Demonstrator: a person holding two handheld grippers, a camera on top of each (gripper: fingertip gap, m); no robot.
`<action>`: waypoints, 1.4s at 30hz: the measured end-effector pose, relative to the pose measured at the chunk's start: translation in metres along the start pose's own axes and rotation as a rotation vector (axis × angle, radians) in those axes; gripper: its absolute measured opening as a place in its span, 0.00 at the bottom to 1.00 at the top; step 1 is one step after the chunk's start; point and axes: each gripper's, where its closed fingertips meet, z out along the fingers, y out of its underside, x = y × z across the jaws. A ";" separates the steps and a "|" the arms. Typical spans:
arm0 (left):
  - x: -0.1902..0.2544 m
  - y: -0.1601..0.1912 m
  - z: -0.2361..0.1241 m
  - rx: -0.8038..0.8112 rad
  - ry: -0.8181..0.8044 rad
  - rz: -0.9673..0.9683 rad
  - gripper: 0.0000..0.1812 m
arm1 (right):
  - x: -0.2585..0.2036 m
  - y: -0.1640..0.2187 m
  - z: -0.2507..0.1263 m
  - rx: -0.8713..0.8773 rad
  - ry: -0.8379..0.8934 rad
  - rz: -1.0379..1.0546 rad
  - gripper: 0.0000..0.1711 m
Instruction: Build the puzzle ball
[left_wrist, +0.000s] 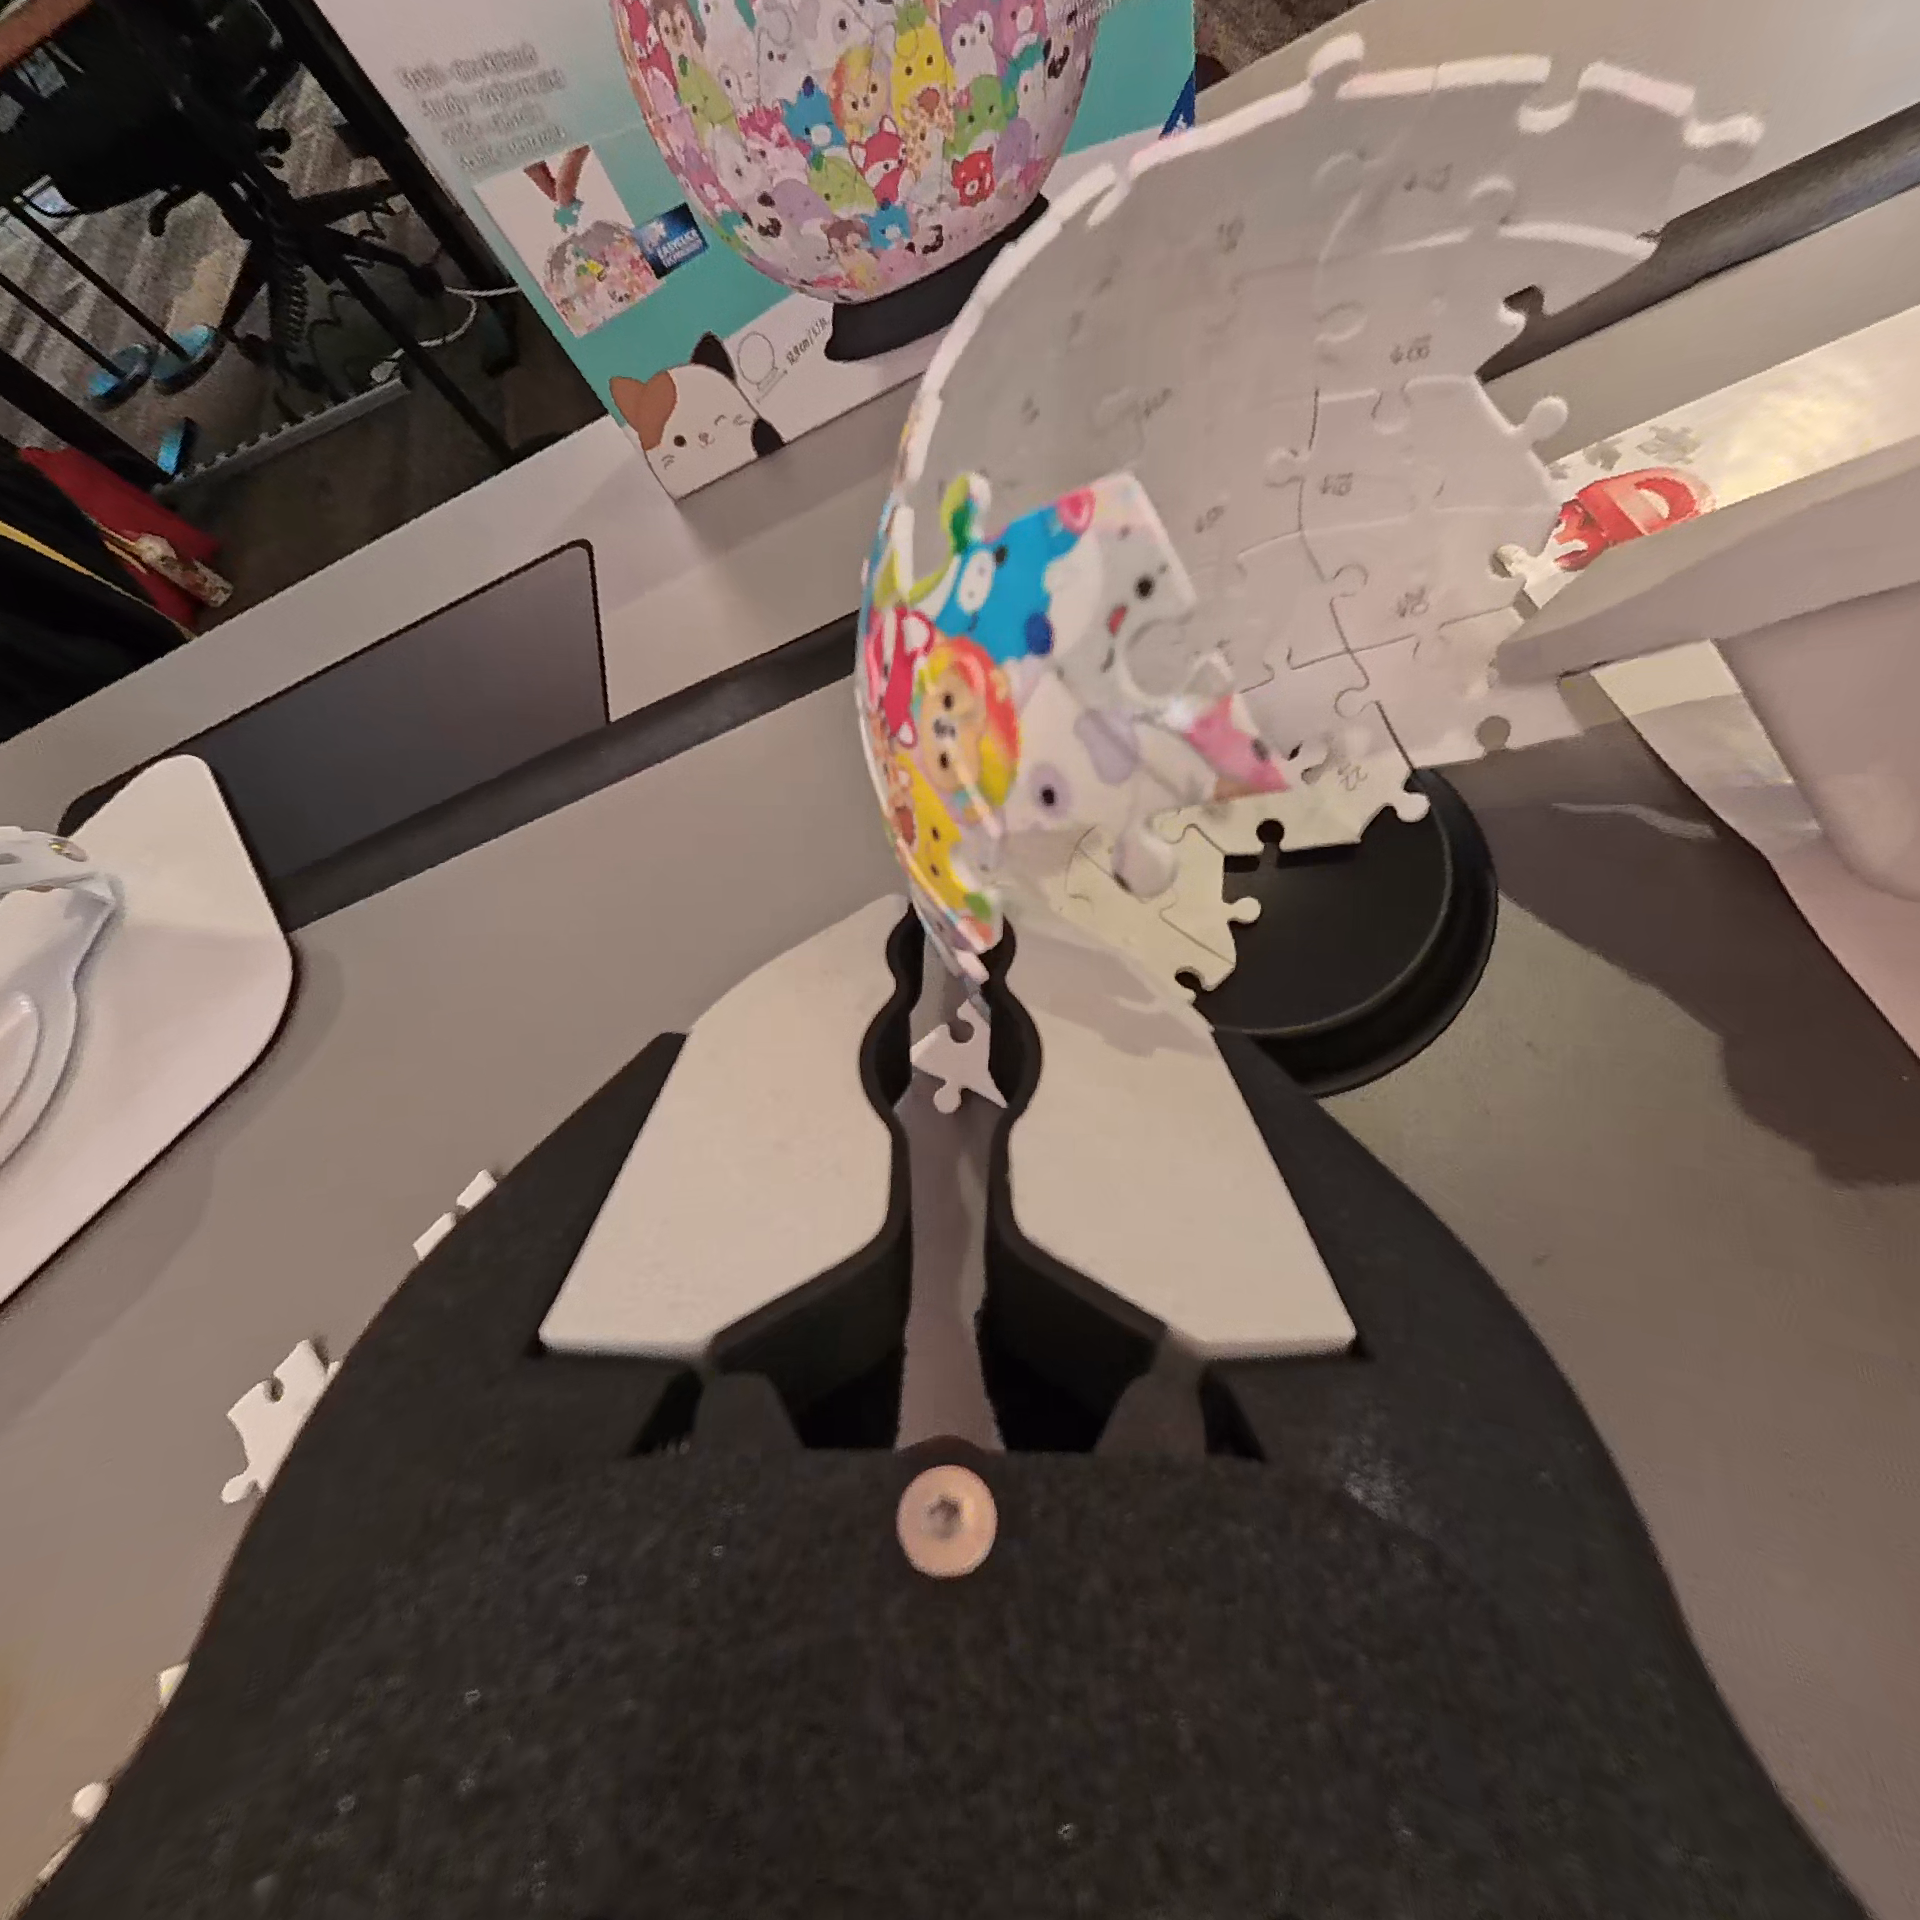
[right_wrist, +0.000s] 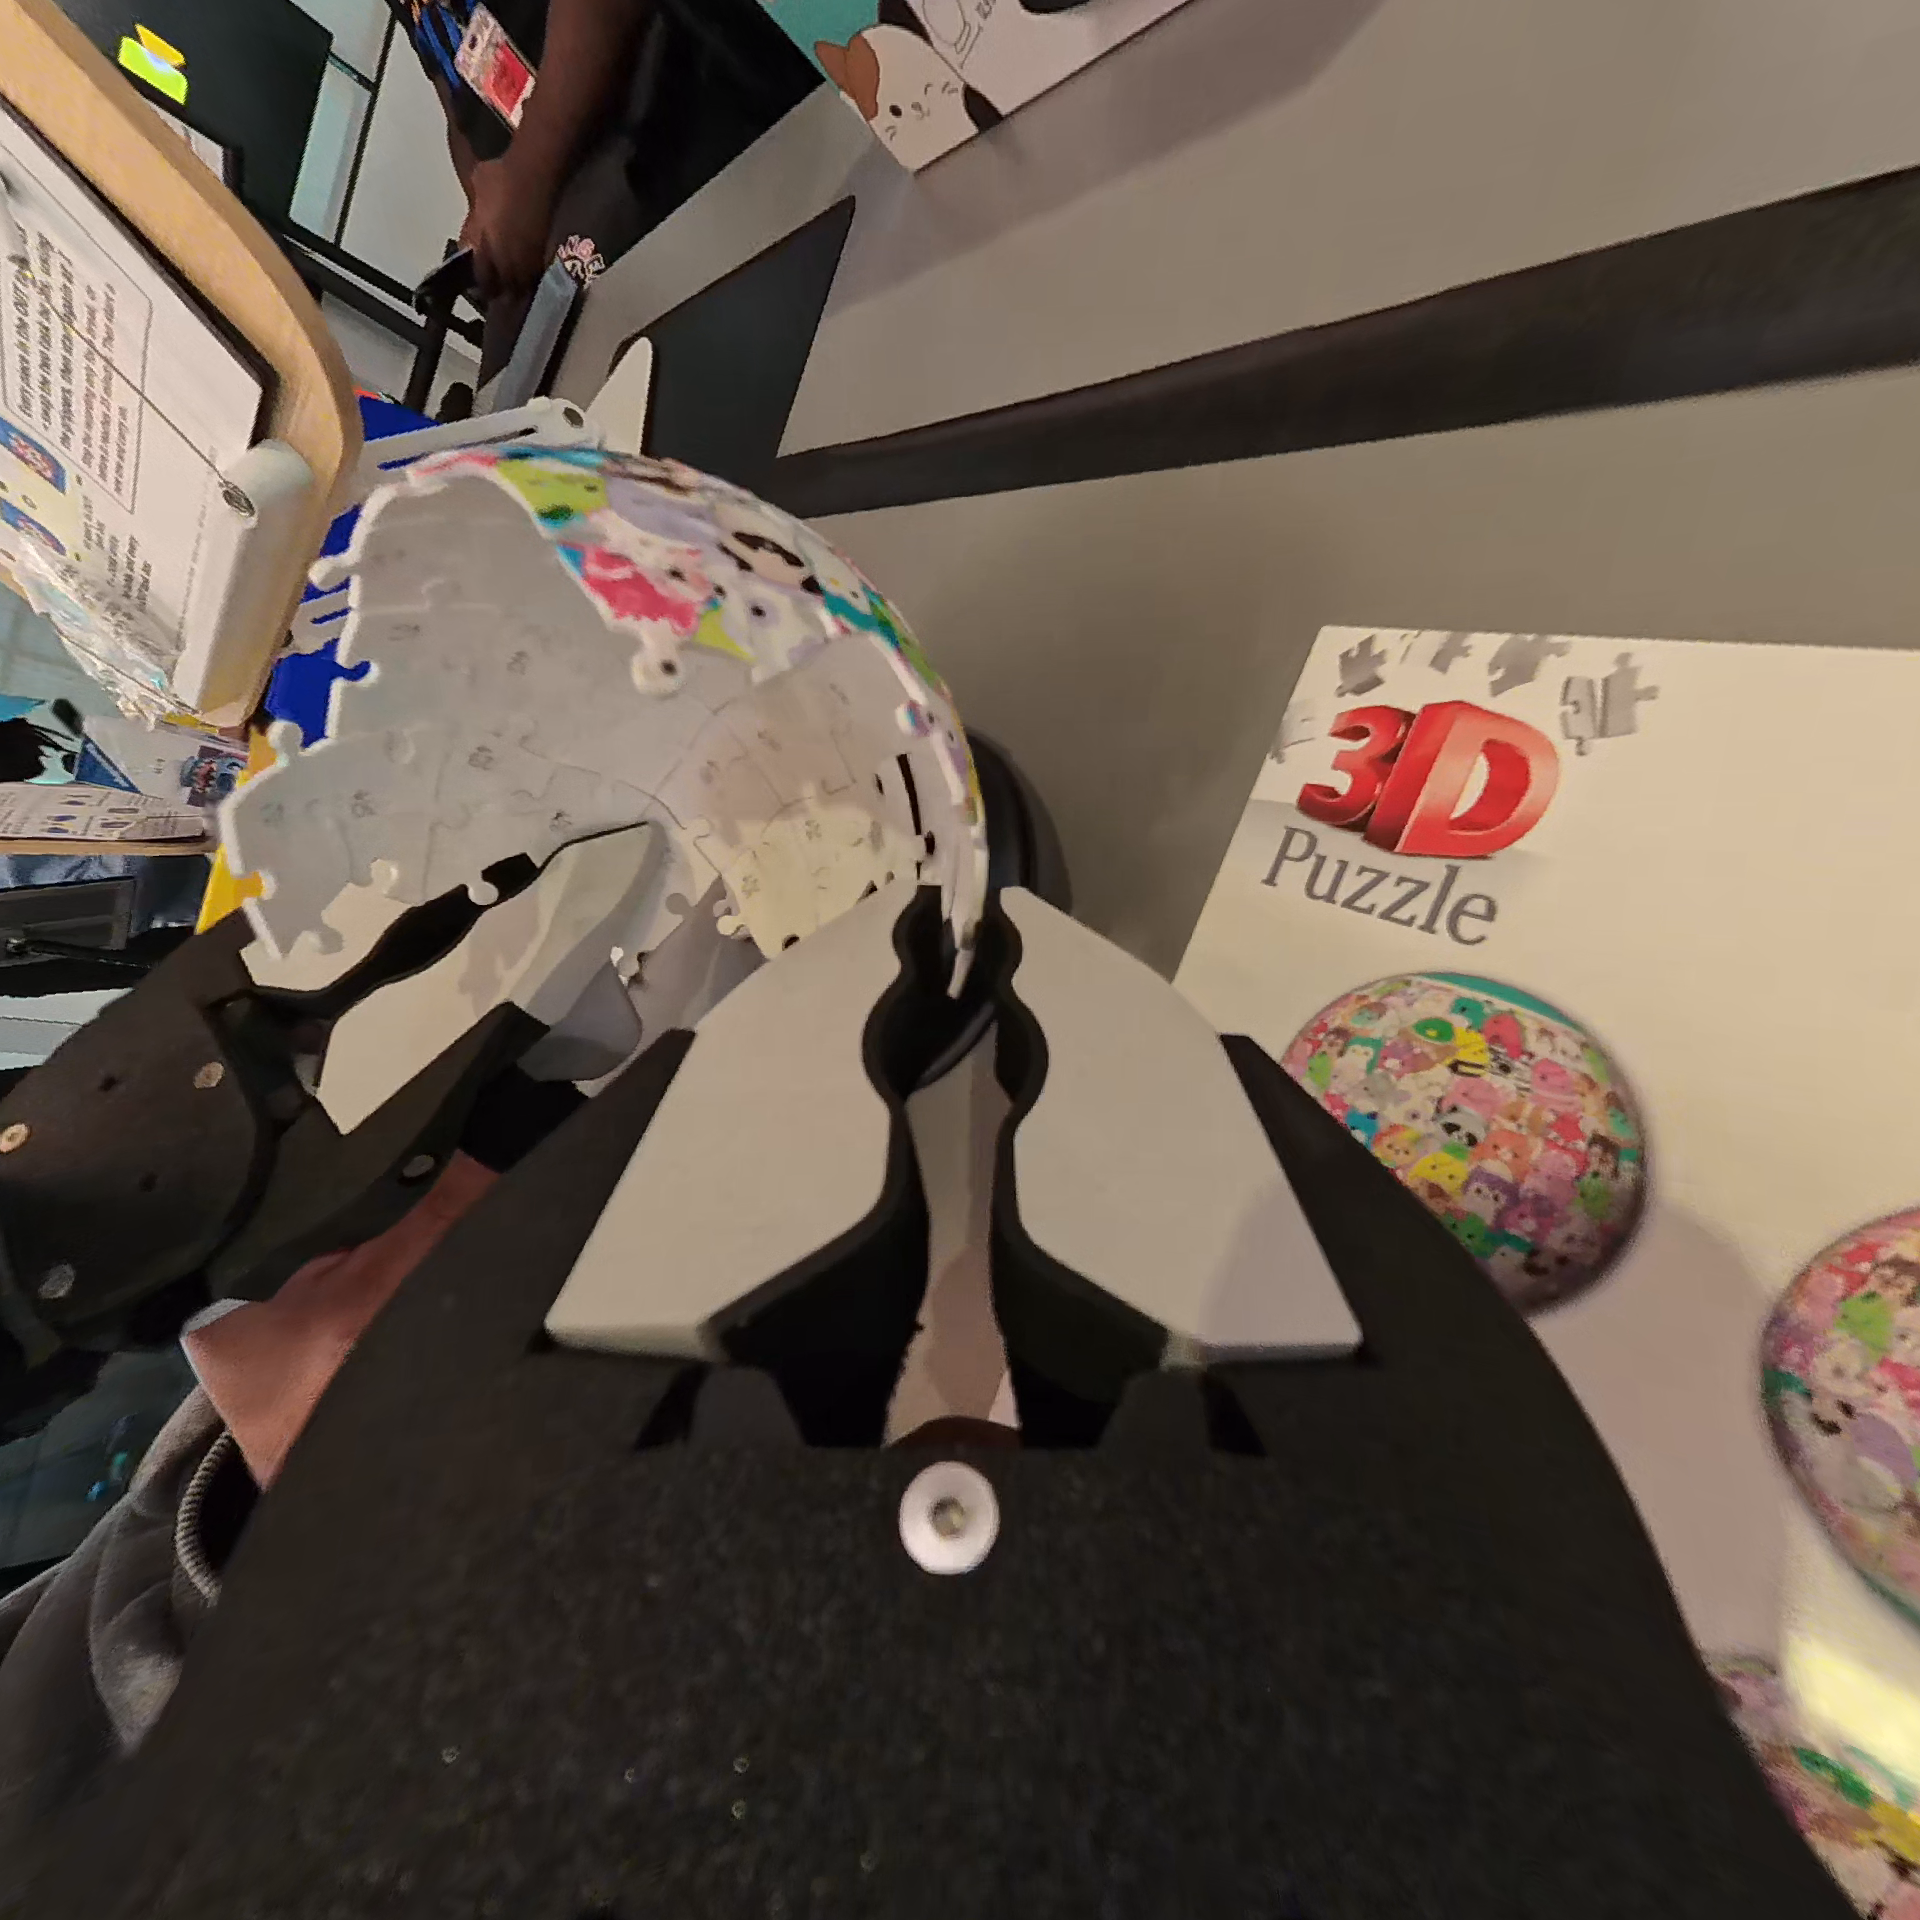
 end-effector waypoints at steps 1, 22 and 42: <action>0.000 0.000 0.000 0.002 -0.005 0.001 0.05 | 0.000 0.001 0.000 0.000 0.005 -0.014 0.05; -0.002 0.000 -0.001 -0.001 0.006 -0.044 0.05 | -0.027 0.001 0.025 -0.058 0.306 -0.711 0.00; -0.004 0.000 0.002 -0.010 0.068 -0.124 0.04 | -0.011 0.012 0.041 -0.172 0.396 -0.652 0.00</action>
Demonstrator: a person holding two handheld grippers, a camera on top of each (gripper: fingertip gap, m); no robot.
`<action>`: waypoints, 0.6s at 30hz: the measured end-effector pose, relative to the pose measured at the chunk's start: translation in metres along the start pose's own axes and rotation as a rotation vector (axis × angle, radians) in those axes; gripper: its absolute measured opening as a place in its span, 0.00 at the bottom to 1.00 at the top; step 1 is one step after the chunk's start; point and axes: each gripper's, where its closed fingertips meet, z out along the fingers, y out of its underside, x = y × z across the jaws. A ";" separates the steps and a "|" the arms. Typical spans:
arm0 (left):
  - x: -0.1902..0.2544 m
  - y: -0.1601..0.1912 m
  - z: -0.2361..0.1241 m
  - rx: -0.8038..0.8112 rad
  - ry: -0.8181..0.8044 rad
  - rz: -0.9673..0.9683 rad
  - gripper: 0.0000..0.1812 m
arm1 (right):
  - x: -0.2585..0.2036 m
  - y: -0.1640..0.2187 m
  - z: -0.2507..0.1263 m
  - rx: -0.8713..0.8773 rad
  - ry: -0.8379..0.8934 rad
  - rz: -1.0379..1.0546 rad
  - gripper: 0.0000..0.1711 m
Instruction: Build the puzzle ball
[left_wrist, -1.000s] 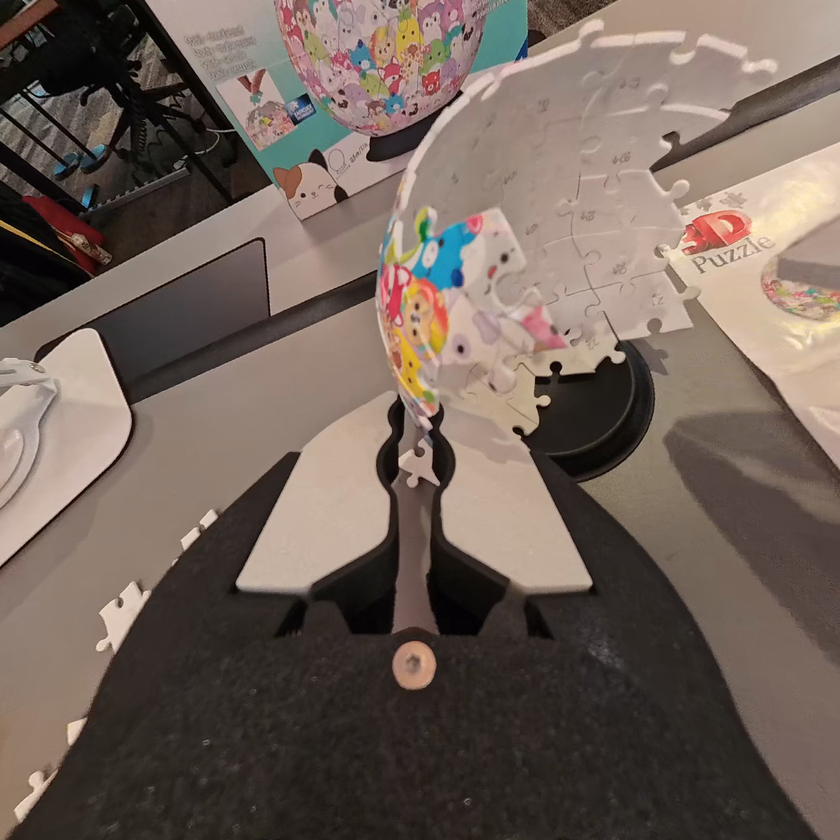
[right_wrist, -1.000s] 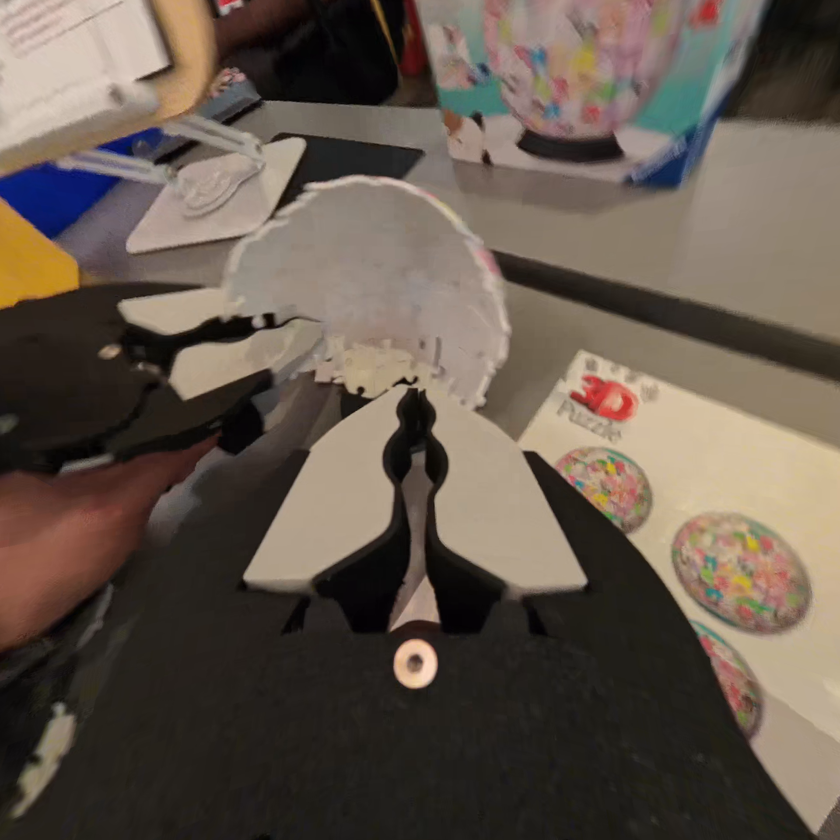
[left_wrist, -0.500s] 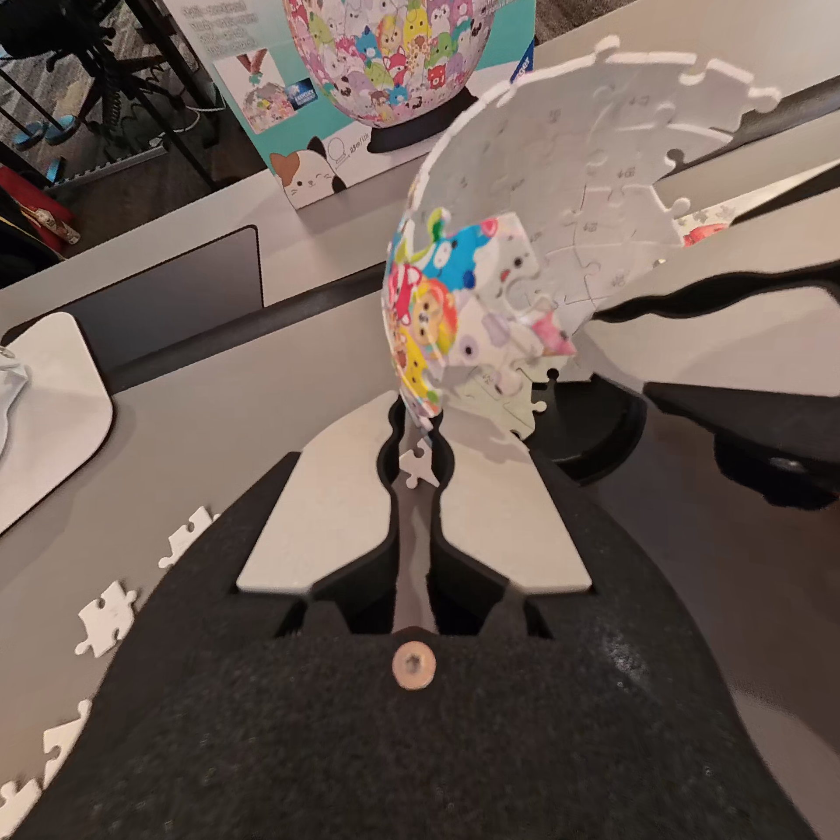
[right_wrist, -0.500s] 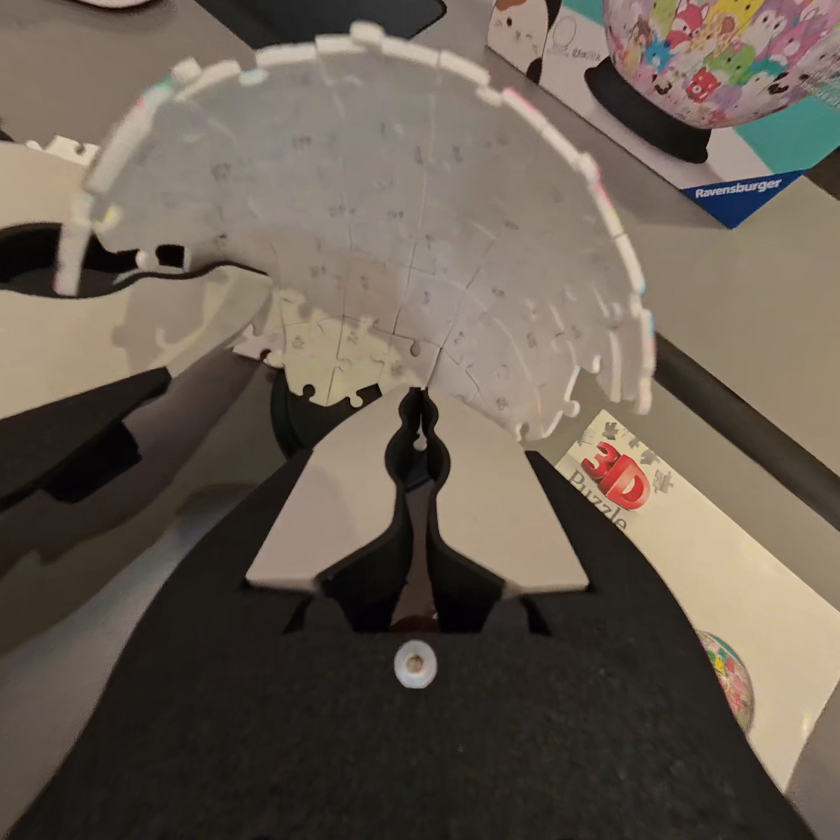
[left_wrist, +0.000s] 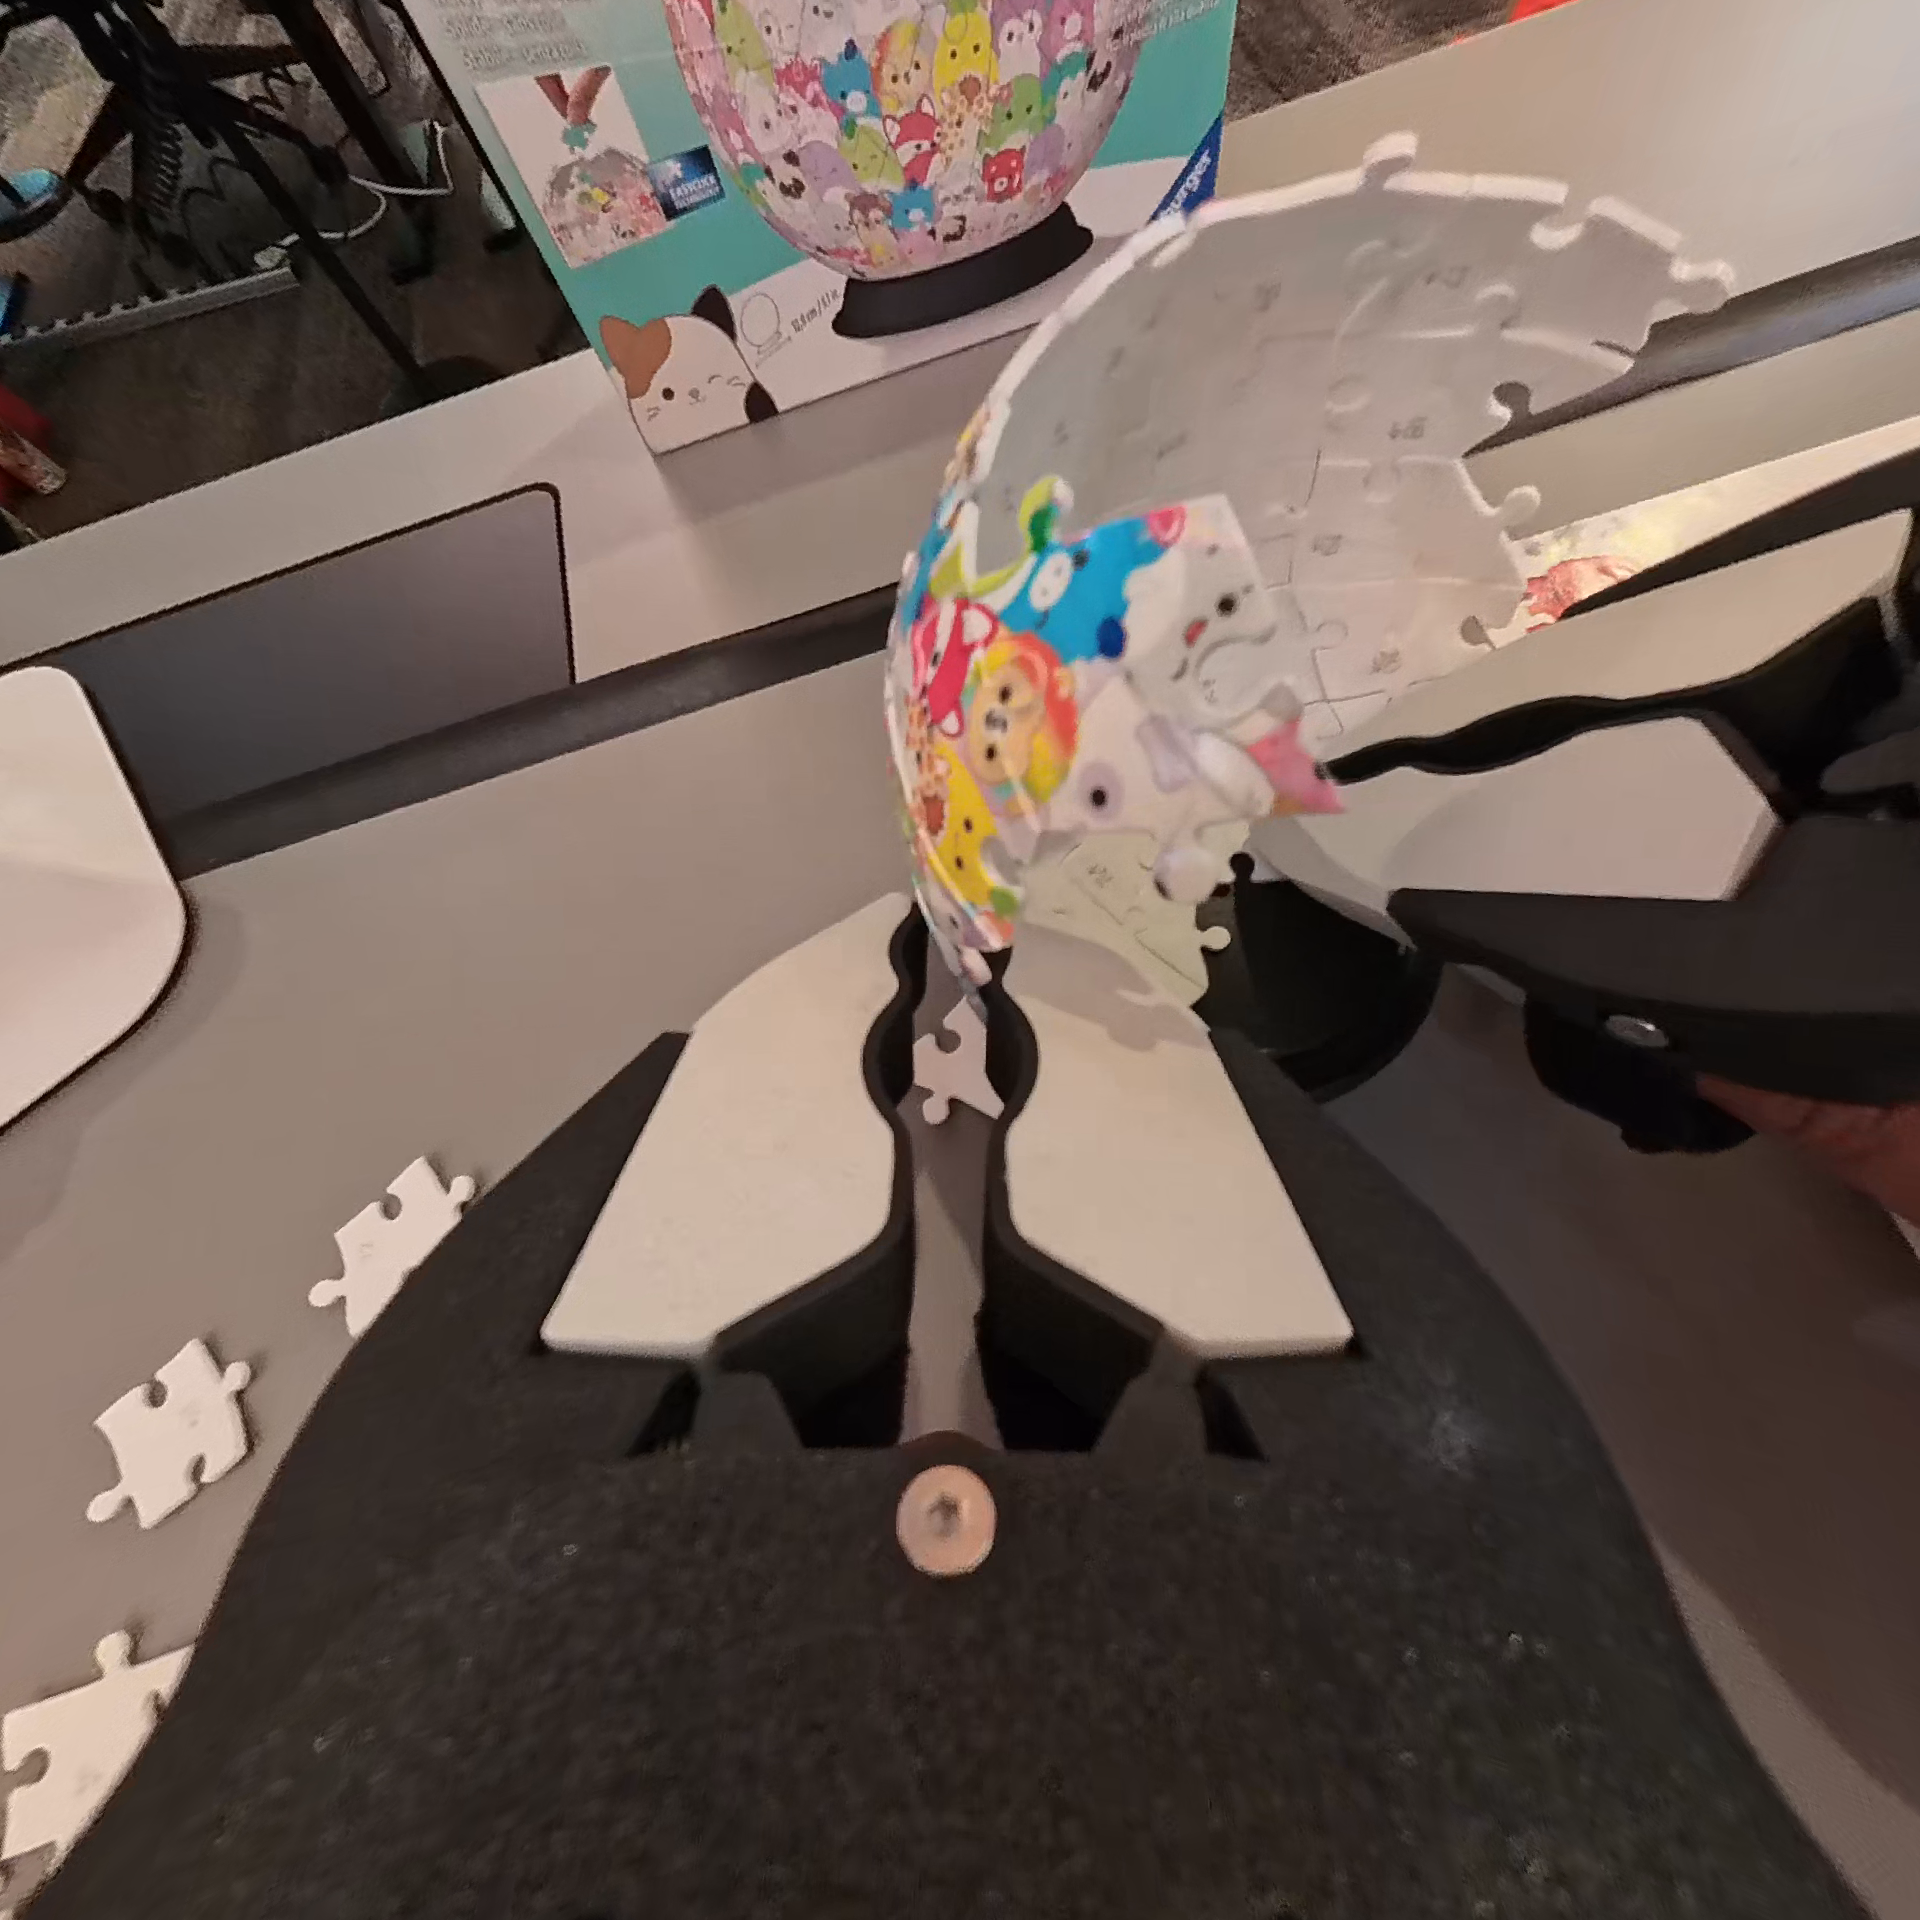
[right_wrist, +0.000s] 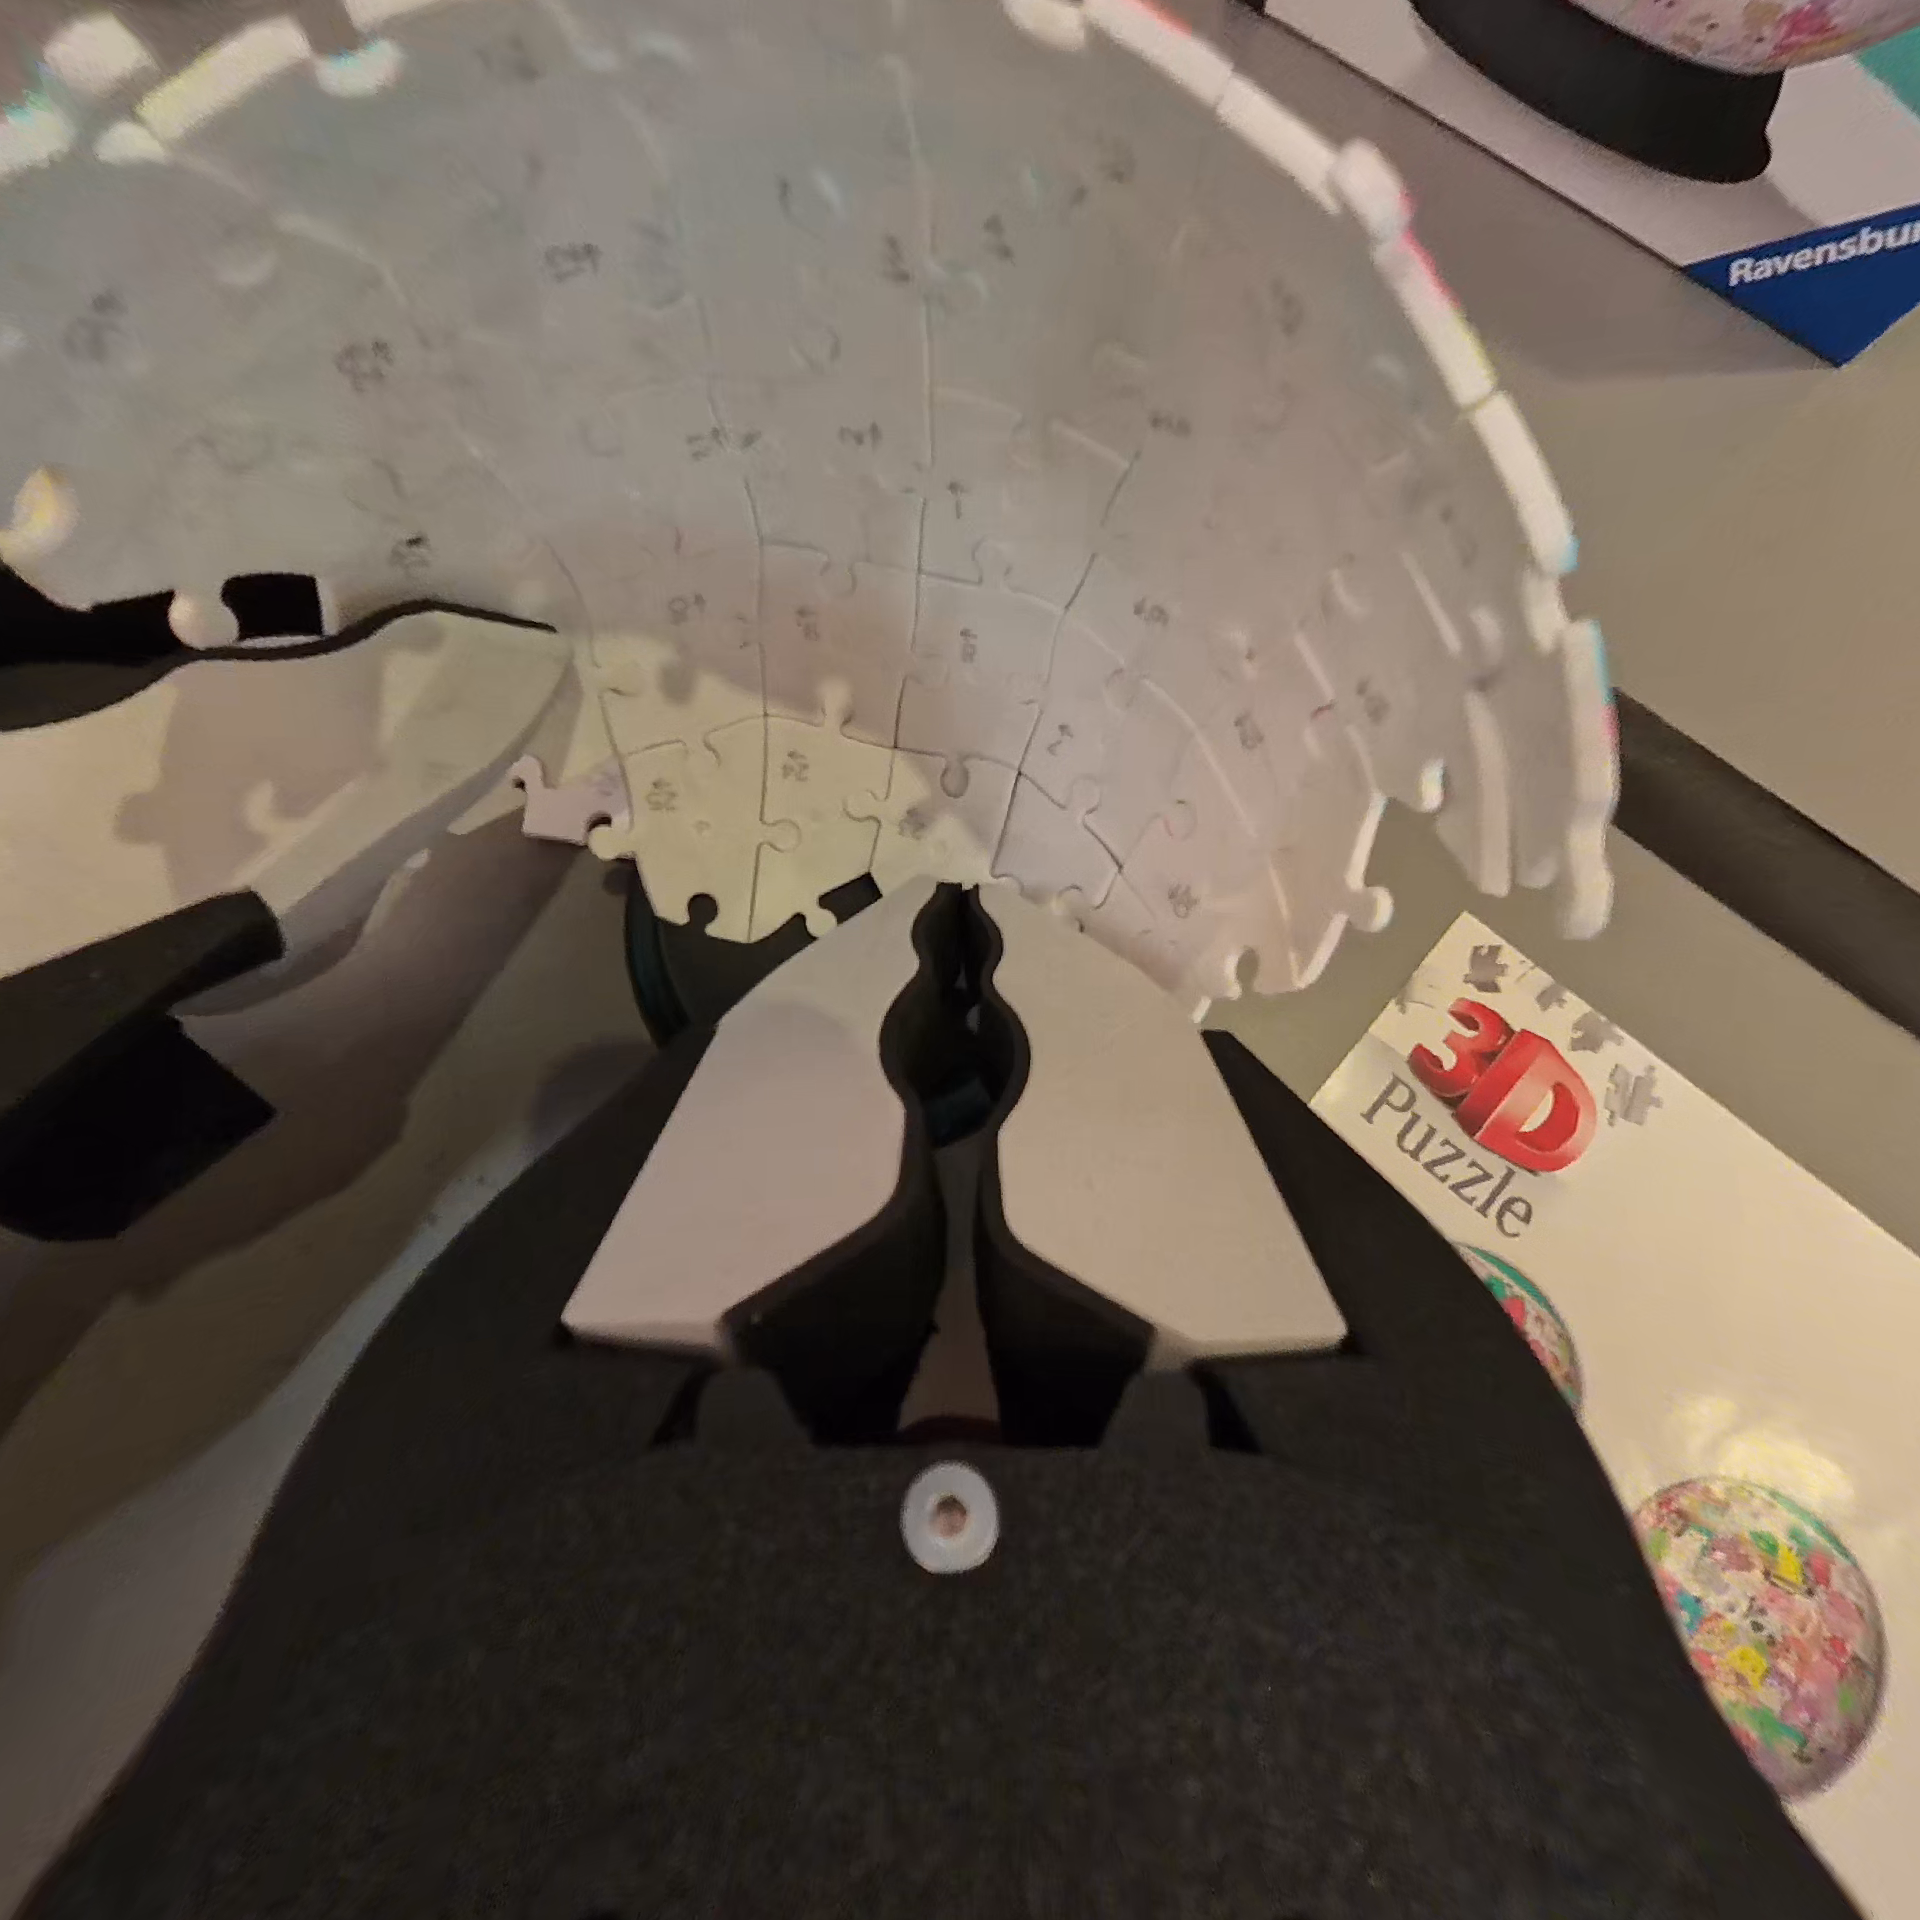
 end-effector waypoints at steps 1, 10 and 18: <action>0.000 0.000 0.000 -0.001 0.002 -0.007 0.04 | 0.000 0.000 0.000 -0.008 -0.002 -0.007 0.00; 0.002 0.002 0.001 -0.011 0.006 -0.005 0.04 | -0.002 -0.006 0.003 0.015 0.007 -0.012 0.00; 0.001 0.004 0.002 -0.023 0.003 -0.014 0.04 | -0.009 -0.005 0.006 0.005 -0.001 0.025 0.01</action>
